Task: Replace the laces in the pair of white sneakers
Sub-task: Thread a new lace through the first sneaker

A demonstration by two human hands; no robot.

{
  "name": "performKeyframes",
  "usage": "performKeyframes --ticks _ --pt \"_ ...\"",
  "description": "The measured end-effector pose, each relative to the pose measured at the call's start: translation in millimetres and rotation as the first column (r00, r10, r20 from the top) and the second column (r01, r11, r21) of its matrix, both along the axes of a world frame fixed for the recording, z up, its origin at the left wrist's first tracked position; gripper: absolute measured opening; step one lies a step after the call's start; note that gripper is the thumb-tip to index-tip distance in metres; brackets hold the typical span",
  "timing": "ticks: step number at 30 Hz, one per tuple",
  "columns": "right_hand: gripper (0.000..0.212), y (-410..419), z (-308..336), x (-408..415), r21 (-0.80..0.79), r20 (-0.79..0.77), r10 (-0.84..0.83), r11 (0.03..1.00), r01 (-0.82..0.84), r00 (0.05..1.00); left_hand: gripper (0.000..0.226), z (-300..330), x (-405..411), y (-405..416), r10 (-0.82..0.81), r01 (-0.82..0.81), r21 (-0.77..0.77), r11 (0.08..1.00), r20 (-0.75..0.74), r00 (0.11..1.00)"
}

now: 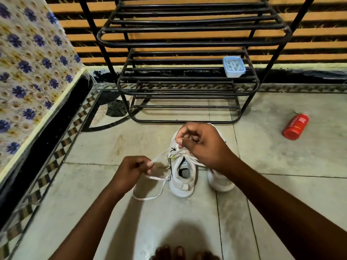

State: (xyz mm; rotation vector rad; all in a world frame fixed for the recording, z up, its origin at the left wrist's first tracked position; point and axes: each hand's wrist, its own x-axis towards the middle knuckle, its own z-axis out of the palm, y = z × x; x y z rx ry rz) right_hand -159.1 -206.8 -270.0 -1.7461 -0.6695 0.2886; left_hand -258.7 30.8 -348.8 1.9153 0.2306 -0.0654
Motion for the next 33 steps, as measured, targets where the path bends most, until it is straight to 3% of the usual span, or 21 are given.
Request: performKeyframes --ticks 3,5,7,8,10,12,17,22,25,26,28,29,31,33 --pt "0.009 0.1 -3.4 -2.7 -0.024 0.011 0.031 0.999 -0.03 0.999 0.019 -25.5 -13.9 23.0 0.057 0.041 0.378 0.925 -0.244 0.968" --pt "0.009 3.8 -5.9 -6.6 -0.027 0.004 0.062 0.998 -0.061 0.998 0.011 -29.6 -15.1 25.3 0.131 0.017 0.505 0.863 -0.256 0.958" --pt "0.008 9.4 -5.6 -11.2 -0.023 0.002 0.088 0.996 -0.088 0.996 0.028 -17.0 -10.2 12.5 0.064 -0.053 0.422 0.905 -0.012 0.998" --pt "0.008 12.4 -5.3 -12.7 -0.019 0.006 0.094 0.995 -0.094 0.996 0.035 -3.0 -8.9 0.7 0.017 -0.044 0.266 0.963 0.102 0.995" --pt "0.007 16.5 -2.8 -13.5 -0.003 0.024 0.099 0.995 -0.099 0.995 0.036 22.3 -5.1 -23.3 -0.038 0.057 -0.114 0.992 0.165 0.986" --pt "0.006 17.6 -0.6 -10.9 0.014 0.048 0.093 0.995 -0.094 0.994 0.031 31.4 -1.9 -36.4 -0.009 0.058 -0.281 0.958 0.173 0.985" --pt "0.007 10.3 2.5 -2.8 0.005 0.048 0.048 0.999 -0.048 0.998 0.015 5.4 -2.9 -17.6 0.171 -0.135 -0.238 0.962 0.138 0.976" --pt "0.009 7.8 -0.9 -4.2 -0.069 0.031 0.072 0.995 -0.069 0.997 0.034 -42.5 -23.7 16.9 0.09 -0.083 0.089 0.993 -0.088 0.992" --pt "0.01 13.7 -4.5 -12.4 -0.105 0.045 0.112 0.989 -0.106 0.993 0.003 -47.4 -26.8 20.0 0.134 -0.109 0.208 0.972 -0.11 0.985" --pt "0.01 15.5 -4.8 -14.1 -0.094 0.051 0.116 0.989 -0.111 0.992 0.012 -40.0 -24.6 15.9 0.144 -0.118 0.236 0.965 -0.098 0.985" --pt "0.01 19.2 -4.5 -15.6 -0.074 0.065 0.13 0.989 -0.125 0.989 0.037 -17.9 -18.3 2.8 0.071 -0.062 0.165 0.984 -0.05 0.996" --pt "0.01 21.1 -4.1 -15.2 -0.069 0.075 0.138 0.989 -0.133 0.988 0.043 -4.6 -14.8 -6.4 0.013 -0.013 0.051 0.999 -0.013 1.0" --pt "0.008 24.4 -2.4 -12.5 -0.05 0.102 0.14 0.99 -0.136 0.985 0.037 19.4 -10.5 -23.5 -0.045 0.059 -0.205 0.977 0.072 0.996" --pt "0.006 26.3 0.1 -8.1 -0.004 0.11 0.117 0.993 -0.117 0.987 0.014 32.1 -7.3 -32.1 0.026 0.017 -0.284 0.959 0.148 0.989"
